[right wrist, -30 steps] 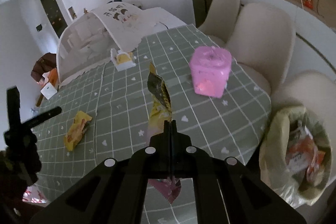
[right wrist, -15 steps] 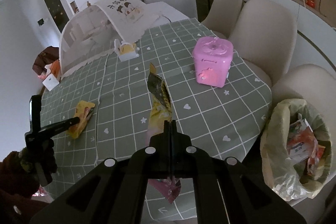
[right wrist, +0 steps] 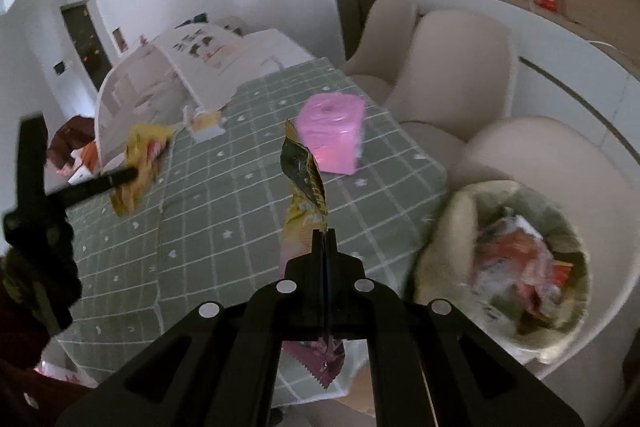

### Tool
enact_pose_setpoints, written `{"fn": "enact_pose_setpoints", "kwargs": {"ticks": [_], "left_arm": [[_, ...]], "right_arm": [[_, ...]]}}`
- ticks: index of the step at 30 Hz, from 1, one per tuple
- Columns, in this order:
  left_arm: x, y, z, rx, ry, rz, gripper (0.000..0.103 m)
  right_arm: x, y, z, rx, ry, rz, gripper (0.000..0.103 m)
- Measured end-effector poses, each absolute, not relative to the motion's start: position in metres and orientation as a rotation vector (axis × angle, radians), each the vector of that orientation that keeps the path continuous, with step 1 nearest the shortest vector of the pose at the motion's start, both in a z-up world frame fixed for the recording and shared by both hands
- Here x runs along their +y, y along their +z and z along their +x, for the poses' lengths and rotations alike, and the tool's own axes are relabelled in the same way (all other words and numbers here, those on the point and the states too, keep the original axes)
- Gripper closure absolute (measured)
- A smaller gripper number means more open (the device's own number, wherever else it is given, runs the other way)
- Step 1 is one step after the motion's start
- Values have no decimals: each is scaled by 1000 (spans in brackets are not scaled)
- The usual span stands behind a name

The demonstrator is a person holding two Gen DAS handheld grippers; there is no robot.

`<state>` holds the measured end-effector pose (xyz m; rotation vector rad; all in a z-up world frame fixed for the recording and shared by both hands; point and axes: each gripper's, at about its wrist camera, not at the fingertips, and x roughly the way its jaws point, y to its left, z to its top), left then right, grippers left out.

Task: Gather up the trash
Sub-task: 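Carry both bags over the trash bag and open both tools to drop them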

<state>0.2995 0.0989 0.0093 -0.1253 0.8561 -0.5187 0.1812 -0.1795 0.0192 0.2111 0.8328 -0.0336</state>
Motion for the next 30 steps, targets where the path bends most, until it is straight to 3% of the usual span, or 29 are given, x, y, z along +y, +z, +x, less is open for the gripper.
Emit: {"fn": "enact_pose_setpoints", "kwargs": {"ticks": [7, 14, 30], "left_arm": [[-28, 55, 278, 782, -749, -40, 93], [-125, 58, 247, 785, -903, -10, 93], [-243, -31, 234, 1047, -951, -41, 92]], "right_arm": [[-239, 39, 135, 762, -164, 221, 100], [-309, 59, 76, 697, -306, 238, 100], [-395, 50, 30, 659, -376, 314, 100]]}}
